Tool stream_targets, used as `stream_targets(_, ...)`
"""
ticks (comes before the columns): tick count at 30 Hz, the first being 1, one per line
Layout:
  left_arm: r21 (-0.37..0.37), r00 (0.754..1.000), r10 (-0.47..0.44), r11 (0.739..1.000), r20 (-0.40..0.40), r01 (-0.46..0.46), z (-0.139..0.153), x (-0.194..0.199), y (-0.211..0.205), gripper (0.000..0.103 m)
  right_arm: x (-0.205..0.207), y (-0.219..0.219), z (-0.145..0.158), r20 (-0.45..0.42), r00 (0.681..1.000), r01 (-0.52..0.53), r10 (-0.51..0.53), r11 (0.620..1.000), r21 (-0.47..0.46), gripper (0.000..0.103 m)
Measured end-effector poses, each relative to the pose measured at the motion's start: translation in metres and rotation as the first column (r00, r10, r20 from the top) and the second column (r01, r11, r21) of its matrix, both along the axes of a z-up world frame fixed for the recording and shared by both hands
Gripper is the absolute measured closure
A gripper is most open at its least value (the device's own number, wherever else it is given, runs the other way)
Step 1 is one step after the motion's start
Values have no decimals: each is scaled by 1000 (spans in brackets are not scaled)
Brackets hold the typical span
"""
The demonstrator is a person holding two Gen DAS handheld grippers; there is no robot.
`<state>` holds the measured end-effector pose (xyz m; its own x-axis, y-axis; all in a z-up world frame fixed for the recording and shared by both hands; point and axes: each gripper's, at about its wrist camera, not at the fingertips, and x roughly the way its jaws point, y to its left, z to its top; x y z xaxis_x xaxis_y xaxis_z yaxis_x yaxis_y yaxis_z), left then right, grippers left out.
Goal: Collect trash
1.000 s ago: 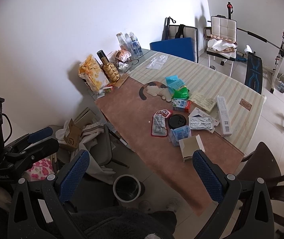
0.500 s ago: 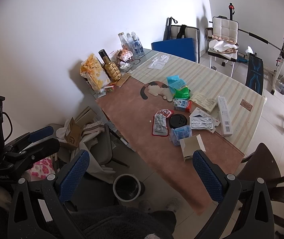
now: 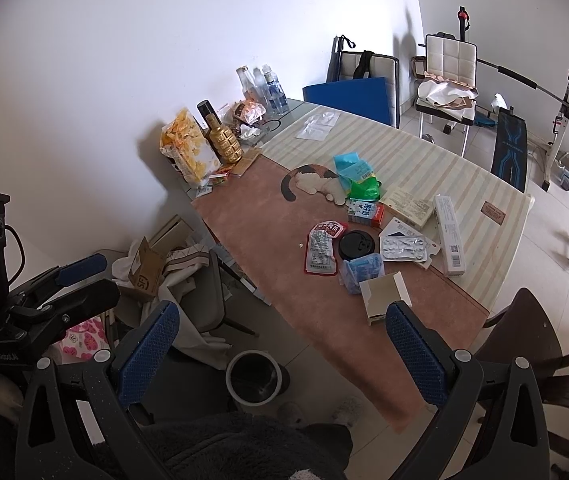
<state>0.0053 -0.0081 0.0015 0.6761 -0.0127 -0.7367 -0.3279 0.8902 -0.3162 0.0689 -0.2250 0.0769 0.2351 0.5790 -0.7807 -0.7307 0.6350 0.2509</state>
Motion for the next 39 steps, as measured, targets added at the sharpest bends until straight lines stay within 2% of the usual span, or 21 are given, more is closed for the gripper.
stream_targets(22, -12, 1000, -19, 1000, -1, 19, 10, 3, -4, 0, -5, 4, 1, -1, 1000, 30, -30, 1000, -8, 0)
stream_targets(25, 58, 998, 44, 997, -41, -41, -4, 11, 6, 0, -3, 3, 0, -1, 997, 77, -77, 997, -4, 0)
stream_targets(28, 214, 982, 145, 970, -123, -117, -29, 33, 16, 0, 7, -2, -10, -3, 986, 164, -164, 986, -18, 0)
stream_targets(30, 301, 964, 198, 944, -175, -139, -54, 49, 23, 0, 20, -3, -24, 8, 973, 231, -231, 971, -56, 0)
stream_targets(32, 346, 941, 240, 926, -239, -148, -86, 68, 31, 0, 41, 2, -53, 22, 959, 284, -284, 948, -141, 0)
stream_targets(35, 355, 902, 275, 923, -332, -150, -132, 88, 40, 0, 77, 13, -105, 12, 948, 309, -317, 914, -262, 0)
stream_targets(39, 345, 832, 304, 927, -464, -146, -197, 113, 47, 0, 129, 40, -197, -1, 964, 236, -264, 863, -447, 0)
